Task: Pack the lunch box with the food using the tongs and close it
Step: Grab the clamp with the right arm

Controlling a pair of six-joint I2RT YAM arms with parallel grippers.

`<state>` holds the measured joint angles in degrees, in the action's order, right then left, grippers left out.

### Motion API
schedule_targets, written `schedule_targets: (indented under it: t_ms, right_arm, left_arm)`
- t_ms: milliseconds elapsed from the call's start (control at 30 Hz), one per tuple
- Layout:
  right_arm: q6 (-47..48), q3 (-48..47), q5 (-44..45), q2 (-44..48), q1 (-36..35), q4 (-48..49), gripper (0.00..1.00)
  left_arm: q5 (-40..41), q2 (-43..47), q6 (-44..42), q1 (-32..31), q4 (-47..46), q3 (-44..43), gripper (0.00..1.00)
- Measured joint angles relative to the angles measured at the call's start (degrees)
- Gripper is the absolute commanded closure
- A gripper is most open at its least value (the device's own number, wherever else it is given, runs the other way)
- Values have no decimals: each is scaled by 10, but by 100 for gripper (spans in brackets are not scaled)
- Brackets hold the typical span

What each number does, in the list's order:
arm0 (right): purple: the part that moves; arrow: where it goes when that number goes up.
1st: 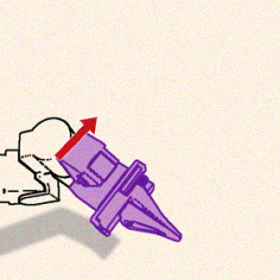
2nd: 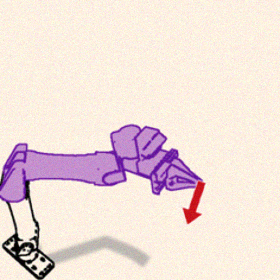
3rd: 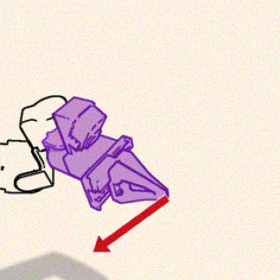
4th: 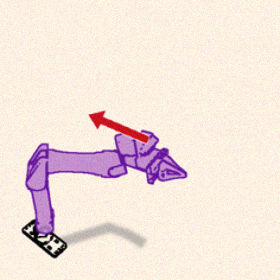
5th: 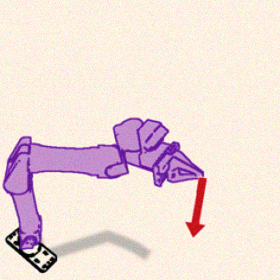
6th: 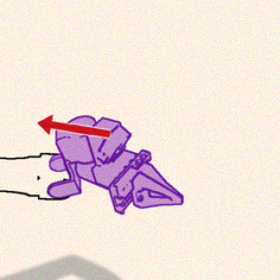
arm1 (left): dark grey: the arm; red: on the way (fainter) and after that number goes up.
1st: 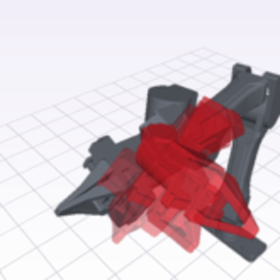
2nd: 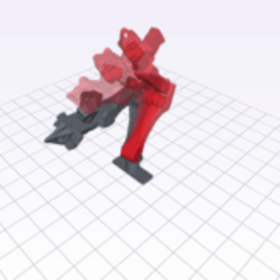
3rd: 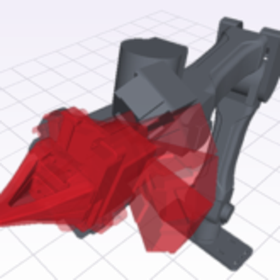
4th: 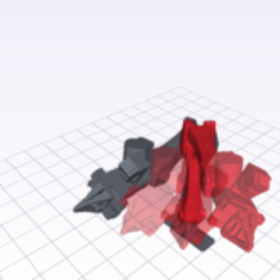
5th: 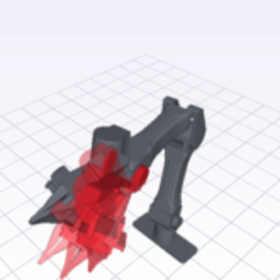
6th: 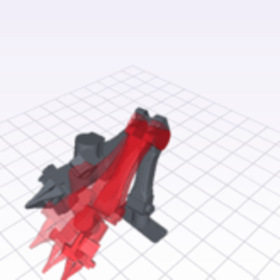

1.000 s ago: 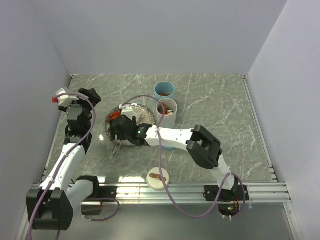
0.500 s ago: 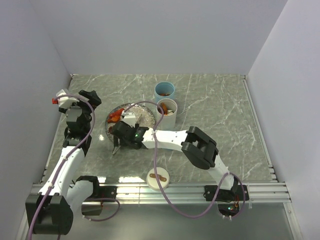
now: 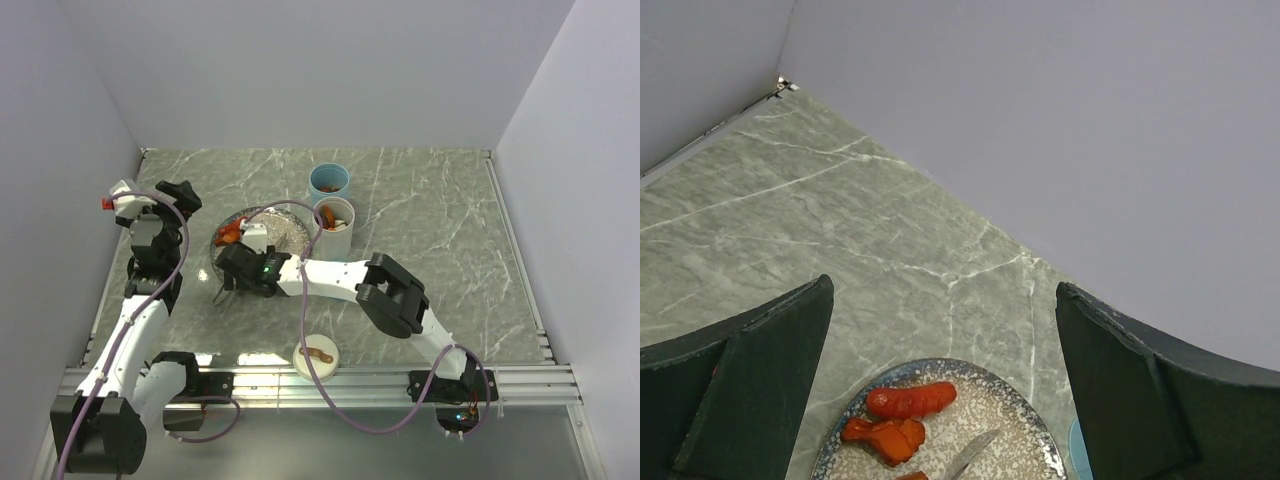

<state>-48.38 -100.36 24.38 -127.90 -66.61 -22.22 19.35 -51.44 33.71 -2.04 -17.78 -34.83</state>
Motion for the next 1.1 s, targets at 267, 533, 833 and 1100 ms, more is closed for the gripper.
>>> schedule_targets:
  t_ms: [267,533,833,1100]
  right_arm:
    - [-6,0,0,0,10,12,32]
    - [-21,33,-1,-1,36,26,53]
    - [-27,92,-8,29,67,56,78]
    - [27,92,-12,40,91,35,92]
  left_arm:
    - [0,7,0,0,1,9,1]
    - [0,14,0,0,1,9,1]
    - [3,14,0,0,1,9,1]
    - [5,14,0,0,1,9,1]
